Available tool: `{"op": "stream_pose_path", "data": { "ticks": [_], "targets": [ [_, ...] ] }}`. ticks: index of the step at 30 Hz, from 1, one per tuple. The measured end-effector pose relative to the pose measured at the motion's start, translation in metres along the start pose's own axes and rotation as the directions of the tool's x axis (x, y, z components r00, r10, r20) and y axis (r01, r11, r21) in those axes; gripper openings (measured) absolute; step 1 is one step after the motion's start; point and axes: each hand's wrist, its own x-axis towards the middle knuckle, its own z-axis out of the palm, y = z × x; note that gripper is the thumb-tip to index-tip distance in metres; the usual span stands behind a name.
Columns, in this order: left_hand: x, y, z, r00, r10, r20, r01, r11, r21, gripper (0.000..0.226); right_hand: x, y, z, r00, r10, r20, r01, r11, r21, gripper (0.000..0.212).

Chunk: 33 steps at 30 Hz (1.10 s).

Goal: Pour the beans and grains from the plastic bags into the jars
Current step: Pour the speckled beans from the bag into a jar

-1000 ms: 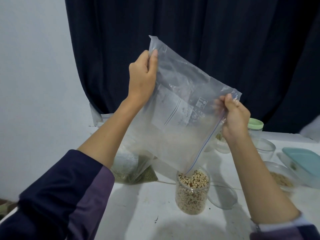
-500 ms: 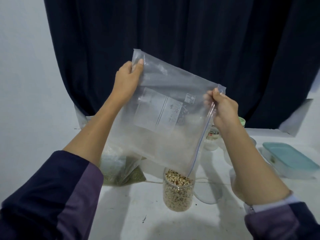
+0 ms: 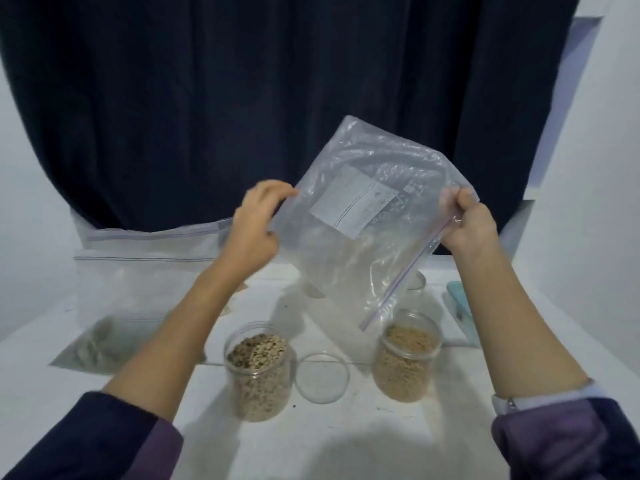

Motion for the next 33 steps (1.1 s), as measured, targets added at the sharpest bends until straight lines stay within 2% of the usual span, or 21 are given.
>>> {"op": "stream_pose_path", "data": {
  "ticks": [2,4,6,8,10,12,14,16,18,19,21,23,25,27,28,31,33],
  "targets": [
    [-0.011,0.021,0.032,0.983,0.063,0.170,-0.069,0.997,0.030,0.083,0.017,-0.016,-0.016,0.998,0.007,-0.066,-0.006,1.000,0.021,0.009],
    [-0.022,0.045,0.065,0.929,0.086,0.361,-0.119,0.991,0.069,0.096,0.030,-0.030,-0.030,0.986,0.038,-0.163,-0.034,0.999,0.027,0.003],
    [-0.027,0.065,0.098,0.897,0.055,0.439,-0.105,0.990,0.090,0.102,0.034,-0.043,-0.040,0.981,0.066,-0.182,-0.048,0.994,0.101,0.011],
    [-0.025,0.083,0.125,0.920,0.042,0.389,-0.043,0.999,-0.005,0.092,0.030,-0.055,-0.048,0.982,0.074,-0.176,-0.047,0.987,0.155,0.020],
    [-0.018,0.100,0.142,0.973,0.009,0.232,0.041,0.977,-0.210,0.059,0.024,-0.068,-0.056,0.980,0.051,-0.193,-0.033,0.995,0.091,0.020],
    [-0.010,0.116,0.150,0.988,-0.112,0.105,0.145,0.900,-0.412,0.025,0.020,-0.082,-0.065,0.980,-0.042,-0.192,0.035,0.999,-0.040,0.012],
    [-0.002,0.132,0.152,0.954,-0.276,0.116,0.293,0.776,-0.559,0.025,0.016,-0.097,-0.072,0.975,-0.152,-0.164,0.139,0.986,-0.088,0.002],
    [0.004,0.145,0.154,0.903,-0.390,0.180,0.408,0.650,-0.641,0.025,0.011,-0.112,-0.077,0.956,-0.280,-0.090,0.261,0.949,-0.179,0.010],
    [0.010,0.156,0.154,0.867,-0.457,0.199,0.457,0.569,-0.684,0.027,0.003,-0.126,-0.079,0.911,-0.411,0.036,0.396,0.846,-0.358,0.020],
    [0.013,0.159,0.154,0.851,-0.490,0.191,0.466,0.534,-0.706,0.028,-0.001,-0.132,-0.080,0.873,-0.474,0.114,0.467,0.747,-0.474,0.024],
    [0.020,0.162,0.154,0.811,-0.555,0.184,0.495,0.483,-0.722,0.031,-0.002,-0.140,-0.084,0.773,-0.578,0.261,0.575,0.467,-0.672,0.028],
    [0.025,0.166,0.157,0.775,-0.582,0.246,0.552,0.433,-0.713,0.029,0.001,-0.146,-0.090,0.679,-0.645,0.351,0.620,0.247,-0.745,0.028],
    [0.025,0.171,0.160,0.739,-0.585,0.335,0.621,0.398,-0.676,0.026,0.002,-0.151,-0.094,0.633,-0.663,0.400,0.621,0.127,-0.773,0.030],
    [0.021,0.176,0.165,0.700,-0.593,0.399,0.681,0.387,-0.621,0.024,0.005,-0.154,-0.100,0.639,-0.653,0.407,0.541,0.005,-0.841,0.035],
    [0.019,0.176,0.169,0.687,-0.613,0.390,0.699,0.413,-0.583,0.021,0.009,-0.154,-0.106,0.663,-0.636,0.394,0.482,-0.039,-0.875,0.036],
    [0.007,0.172,0.181,0.679,-0.690,0.253,0.716,0.545,-0.436,0.009,0.018,-0.144,-0.134,0.750,-0.580,0.319,0.315,-0.113,-0.943,0.035],
    [-0.006,0.173,0.192,0.721,-0.669,0.180,0.684,0.646,-0.338,0.023,0.025,-0.132,-0.158,0.807,-0.538,0.242,0.213,-0.117,-0.970,0.037]
  ]
}}
